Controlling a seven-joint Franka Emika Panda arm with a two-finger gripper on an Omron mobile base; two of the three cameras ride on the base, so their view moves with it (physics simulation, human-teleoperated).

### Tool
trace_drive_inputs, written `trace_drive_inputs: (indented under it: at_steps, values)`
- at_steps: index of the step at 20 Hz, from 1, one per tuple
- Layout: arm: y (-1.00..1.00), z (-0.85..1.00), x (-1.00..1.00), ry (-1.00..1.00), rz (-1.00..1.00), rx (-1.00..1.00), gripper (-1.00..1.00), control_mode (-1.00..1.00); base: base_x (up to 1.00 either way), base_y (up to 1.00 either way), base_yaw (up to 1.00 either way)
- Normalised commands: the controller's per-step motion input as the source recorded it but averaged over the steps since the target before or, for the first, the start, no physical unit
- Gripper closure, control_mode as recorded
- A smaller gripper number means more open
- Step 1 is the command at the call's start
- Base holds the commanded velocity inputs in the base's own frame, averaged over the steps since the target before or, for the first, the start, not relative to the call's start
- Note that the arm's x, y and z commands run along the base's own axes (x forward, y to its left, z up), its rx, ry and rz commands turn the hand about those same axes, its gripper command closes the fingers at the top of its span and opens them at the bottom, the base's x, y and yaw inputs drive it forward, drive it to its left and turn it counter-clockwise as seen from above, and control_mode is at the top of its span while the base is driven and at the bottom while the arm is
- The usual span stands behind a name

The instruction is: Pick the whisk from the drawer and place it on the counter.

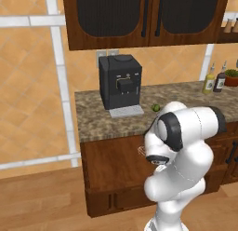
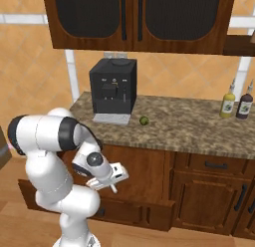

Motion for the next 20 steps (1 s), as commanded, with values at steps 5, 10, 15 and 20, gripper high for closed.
trace_drive_inputs:
  at_steps: [5,10,15,20]
  values:
    - [-0.32,1.00,0.64,0.12,0.00,0.07,1.00,-1.00,0.00,0.00,0.00]
    - [-0.47,1.00,0.55,0.19,-0.02,0.11,1.00,-1.00,0.00,0.00,0.00]
    - [-0.73,1.00,0.34,0.28,-0.04,0.16,1.00,-1.00,0.00,0.00,0.00]
    - [-0.76,1.00,0.55,0.31,-0.08,0.23,1.00,-1.00,0.00,0.00,0.00]
